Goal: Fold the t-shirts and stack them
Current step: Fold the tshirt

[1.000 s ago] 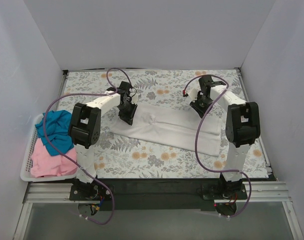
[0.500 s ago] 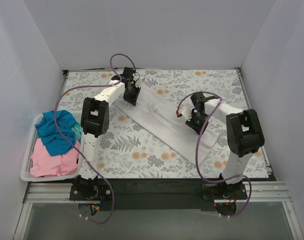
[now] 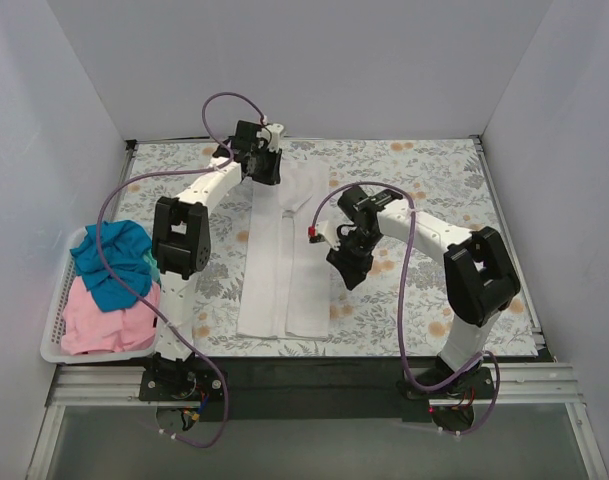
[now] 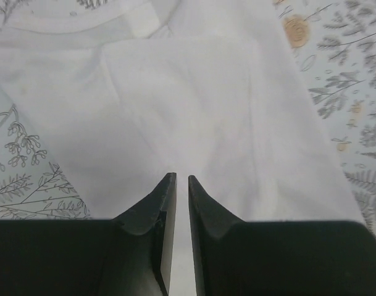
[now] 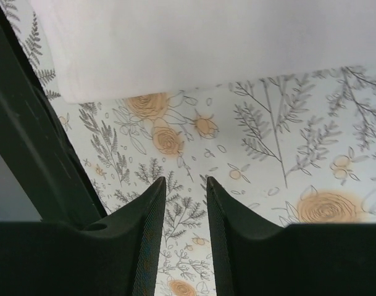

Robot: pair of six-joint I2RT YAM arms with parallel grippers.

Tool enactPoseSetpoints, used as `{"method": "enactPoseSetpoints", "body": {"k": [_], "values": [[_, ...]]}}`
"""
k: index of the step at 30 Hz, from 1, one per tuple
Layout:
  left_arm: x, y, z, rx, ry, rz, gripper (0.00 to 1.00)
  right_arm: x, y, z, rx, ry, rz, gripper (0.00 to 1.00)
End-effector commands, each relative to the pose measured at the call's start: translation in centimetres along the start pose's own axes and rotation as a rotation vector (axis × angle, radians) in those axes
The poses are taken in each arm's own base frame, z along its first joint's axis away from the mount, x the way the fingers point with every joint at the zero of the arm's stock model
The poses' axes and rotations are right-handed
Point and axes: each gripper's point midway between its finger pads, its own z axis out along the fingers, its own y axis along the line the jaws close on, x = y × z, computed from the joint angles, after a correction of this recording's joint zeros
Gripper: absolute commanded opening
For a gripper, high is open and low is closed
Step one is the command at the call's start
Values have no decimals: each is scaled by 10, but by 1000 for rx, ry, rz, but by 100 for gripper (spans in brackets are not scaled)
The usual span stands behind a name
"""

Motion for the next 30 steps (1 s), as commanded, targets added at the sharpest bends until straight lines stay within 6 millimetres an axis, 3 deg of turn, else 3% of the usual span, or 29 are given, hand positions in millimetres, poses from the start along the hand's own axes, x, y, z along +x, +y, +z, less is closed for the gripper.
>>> {"method": "enactPoseSetpoints", "body": {"k": [1, 3, 6, 7, 8, 11, 13, 14, 15, 19, 24, 30], "values": [[-59, -22, -61, 30, -160, 20, 13, -10, -11, -5, 22, -29, 38, 40], [-37, -24, -62, 37, -81, -19, 11, -18, -29, -4, 78, -39, 58, 38], [-3, -24, -60, 32, 4, -60, 10, -56, -65, -19, 162, -121, 93, 38], [17, -25, -57, 34, 48, -78, 10, -66, -74, -23, 182, -143, 102, 39], [20, -28, -61, 41, 50, -79, 10, -90, -93, -32, 215, -193, 98, 38], [38, -30, -64, 41, 87, -102, 11, -130, -124, -42, 274, -263, 109, 39], [47, -33, -65, 52, 112, -109, 12, -147, -139, -44, 295, -293, 118, 39], [57, -33, -64, 56, 137, -117, 12, -148, -149, -30, 289, -277, 131, 39], [64, -33, -62, 54, 156, -123, 12, -162, -157, -40, 319, -312, 119, 39], [89, -30, -49, 44, 217, -150, 12, -161, -185, -20, 370, -289, 144, 39], [97, -33, -34, 76, 234, -192, 12, -132, -218, 4, 449, -222, 211, 36], [100, -35, -13, 96, 245, -241, 12, -97, -255, -4, 527, -205, 317, 34]]}}
